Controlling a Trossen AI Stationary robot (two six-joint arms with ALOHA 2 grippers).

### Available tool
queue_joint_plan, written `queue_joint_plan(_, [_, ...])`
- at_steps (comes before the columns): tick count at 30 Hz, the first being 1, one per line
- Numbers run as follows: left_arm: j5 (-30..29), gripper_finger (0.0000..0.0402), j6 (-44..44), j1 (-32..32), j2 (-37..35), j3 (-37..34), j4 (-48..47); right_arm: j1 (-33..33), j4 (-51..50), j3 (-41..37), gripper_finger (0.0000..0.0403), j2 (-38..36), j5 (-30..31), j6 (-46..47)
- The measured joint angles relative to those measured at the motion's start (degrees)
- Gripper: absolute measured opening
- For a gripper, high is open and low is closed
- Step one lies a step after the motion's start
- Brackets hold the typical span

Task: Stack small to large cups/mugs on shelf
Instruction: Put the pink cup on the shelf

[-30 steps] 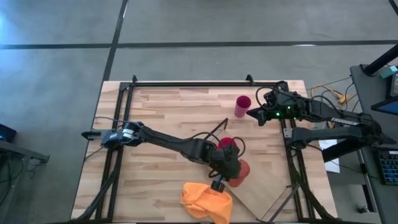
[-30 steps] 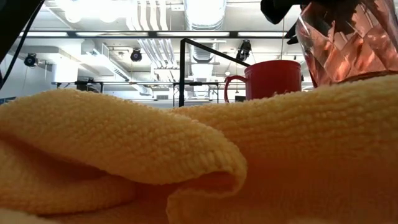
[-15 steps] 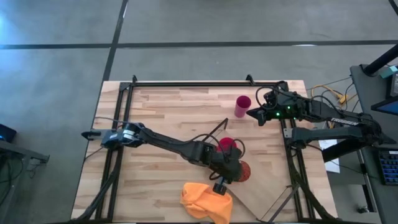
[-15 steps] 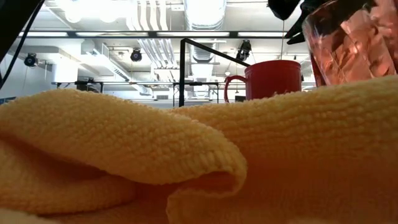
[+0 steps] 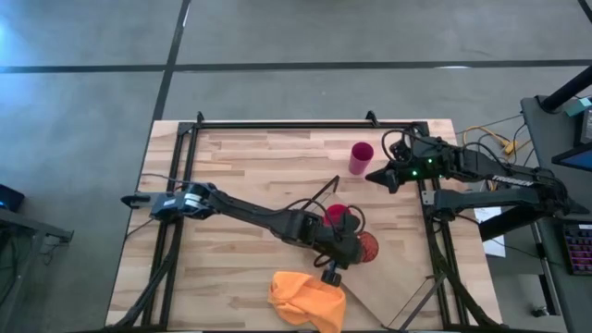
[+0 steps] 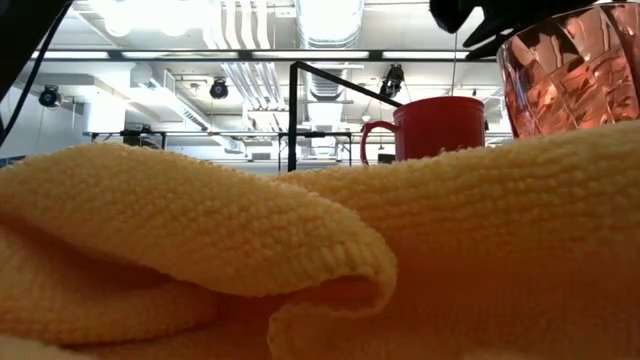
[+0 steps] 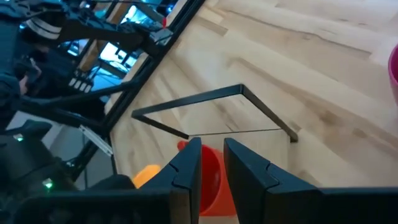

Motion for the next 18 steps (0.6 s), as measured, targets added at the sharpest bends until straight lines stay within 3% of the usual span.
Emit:
queue_joint_plan(9, [-0.3,0.0061,0.1,-1.3,-1.4,2.8,0.0,-0.4,-0.3,0.0,0.0063,0.0,-0.2,-5.6])
queue_joint_plan(18, [-12.5,0.0061,0.1,-1.1,-7.3,2.8,-4.3,-1.1,-0.8,0.0,0.0063,1.3,8.1,-21.7])
